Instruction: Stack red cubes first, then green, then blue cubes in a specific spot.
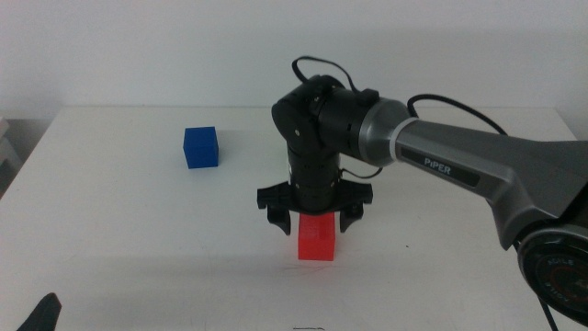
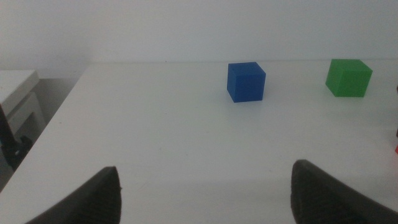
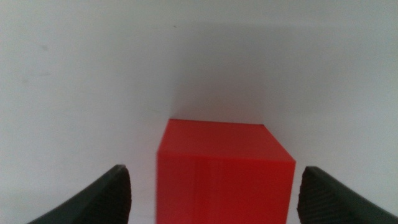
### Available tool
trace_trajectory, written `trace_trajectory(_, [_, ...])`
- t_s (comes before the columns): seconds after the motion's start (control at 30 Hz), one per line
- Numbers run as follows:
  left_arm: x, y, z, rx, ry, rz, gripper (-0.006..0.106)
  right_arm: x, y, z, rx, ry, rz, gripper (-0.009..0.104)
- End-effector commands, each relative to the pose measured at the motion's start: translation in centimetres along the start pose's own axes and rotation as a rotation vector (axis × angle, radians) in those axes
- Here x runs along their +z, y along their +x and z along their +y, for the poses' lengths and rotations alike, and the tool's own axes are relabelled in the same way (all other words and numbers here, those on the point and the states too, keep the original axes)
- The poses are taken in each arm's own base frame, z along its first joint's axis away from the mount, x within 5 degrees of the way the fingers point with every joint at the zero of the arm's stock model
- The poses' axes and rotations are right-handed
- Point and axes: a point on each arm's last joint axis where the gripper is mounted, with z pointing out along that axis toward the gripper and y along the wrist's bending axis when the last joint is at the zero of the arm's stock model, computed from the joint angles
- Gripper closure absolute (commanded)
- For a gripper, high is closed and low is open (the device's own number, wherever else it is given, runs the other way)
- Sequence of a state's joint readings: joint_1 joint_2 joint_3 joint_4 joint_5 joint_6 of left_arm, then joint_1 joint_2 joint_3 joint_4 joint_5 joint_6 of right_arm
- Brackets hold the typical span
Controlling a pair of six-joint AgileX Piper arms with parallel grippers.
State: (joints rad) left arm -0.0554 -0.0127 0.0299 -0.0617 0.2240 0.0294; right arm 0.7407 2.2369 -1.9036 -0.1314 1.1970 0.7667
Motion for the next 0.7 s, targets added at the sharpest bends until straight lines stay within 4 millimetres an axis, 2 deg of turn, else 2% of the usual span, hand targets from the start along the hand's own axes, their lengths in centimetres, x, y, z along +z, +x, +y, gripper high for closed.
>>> trace_trajectory(0.0, [-0.2, -0.9, 0.0, -0.019, 0.002, -0.101, 0.007, -5.9, -0.9, -0.4, -0.045, -0.074, -0.125, 0.002])
trace_trajectory(0.23, [-0.2, -0.9, 0.0, -0.019, 0.002, -0.101, 0.007, -12.2, -3.5, -0.5, -0.059, -0.160, -0.313, 0.002])
trace_trajectory(0.3, [-0.2, -0.9, 0.0, -0.019, 0.002, -0.101, 0.007, -12.9, -4.8, -0.9, -0.042, -0.158, -0.374, 0.003])
trace_trajectory(0.5, [-0.2, -0.9, 0.0, -0.019, 0.002, -0.101, 0.007, -11.7, -8.8, -2.4, -0.012, -0.143, -0.453, 0.005])
trace_trajectory(0.67, [-0.2, -0.9, 0.0, -0.019, 0.002, -0.101, 0.007, -9.7, -11.1, -2.4, 0.009, -0.164, -0.529, 0.009])
